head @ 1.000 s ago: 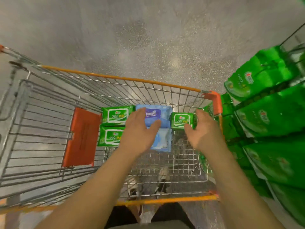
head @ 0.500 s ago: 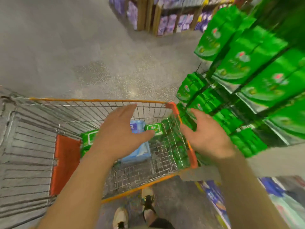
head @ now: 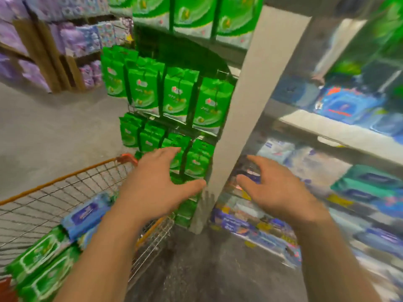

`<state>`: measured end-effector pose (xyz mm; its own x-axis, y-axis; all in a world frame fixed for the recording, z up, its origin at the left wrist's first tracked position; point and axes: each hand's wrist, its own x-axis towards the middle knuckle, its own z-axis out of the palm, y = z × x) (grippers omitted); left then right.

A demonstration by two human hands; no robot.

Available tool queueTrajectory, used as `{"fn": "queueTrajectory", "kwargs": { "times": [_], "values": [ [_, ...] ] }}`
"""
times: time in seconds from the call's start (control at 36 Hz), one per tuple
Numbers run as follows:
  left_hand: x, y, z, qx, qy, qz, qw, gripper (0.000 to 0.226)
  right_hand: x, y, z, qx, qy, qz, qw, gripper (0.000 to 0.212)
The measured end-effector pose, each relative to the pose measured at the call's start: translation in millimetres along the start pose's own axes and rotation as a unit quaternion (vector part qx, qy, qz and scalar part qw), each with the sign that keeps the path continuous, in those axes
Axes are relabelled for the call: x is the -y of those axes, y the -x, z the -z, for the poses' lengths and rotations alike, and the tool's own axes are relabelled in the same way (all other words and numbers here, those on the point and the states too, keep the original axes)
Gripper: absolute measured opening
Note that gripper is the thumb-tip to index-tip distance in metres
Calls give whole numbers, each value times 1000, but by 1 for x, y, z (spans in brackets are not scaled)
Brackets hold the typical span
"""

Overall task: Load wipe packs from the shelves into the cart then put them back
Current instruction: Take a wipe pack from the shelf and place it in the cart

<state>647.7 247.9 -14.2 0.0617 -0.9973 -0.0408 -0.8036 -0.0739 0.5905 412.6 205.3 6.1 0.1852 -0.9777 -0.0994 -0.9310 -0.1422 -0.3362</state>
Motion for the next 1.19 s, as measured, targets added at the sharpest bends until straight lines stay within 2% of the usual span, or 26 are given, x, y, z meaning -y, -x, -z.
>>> {"fn": "queueTrajectory", "kwargs": {
  "times": [0.06,0.17,0.31,0.39,0.58,0.78,0.86,0.97,1.19],
  "values": [
    [-28,-4,-13,10,-8,-29,999,99,-28,21,16,-22,-11,-35,999,50],
    [-91,-7,-47,30,-20,-100,994,112,-92,59,43,-34,-4,-100,994,64],
    [-185,1,-98,59,-28,-183,981,92,-180,109,73,-81,-31,-166,982,67],
    [-239,5,-133,76,-32,-222,972,104,-233,144,88,-119,-40,-184,975,68],
    [-343,19,-203,111,-32,-300,947,108,-337,211,126,-151,-70,-262,951,65],
    [-430,30,-251,131,-32,-360,923,110,-406,261,156,-177,-86,-319,927,66],
    [-459,30,-270,148,-28,-375,915,101,-433,275,165,-188,-101,-343,915,62],
    [-493,22,-300,168,-11,-396,903,105,-468,286,174,-200,-99,-373,901,68],
    [-561,-10,-365,219,39,-427,877,89,-529,286,192,-216,-84,-407,883,66]
  ]
}}
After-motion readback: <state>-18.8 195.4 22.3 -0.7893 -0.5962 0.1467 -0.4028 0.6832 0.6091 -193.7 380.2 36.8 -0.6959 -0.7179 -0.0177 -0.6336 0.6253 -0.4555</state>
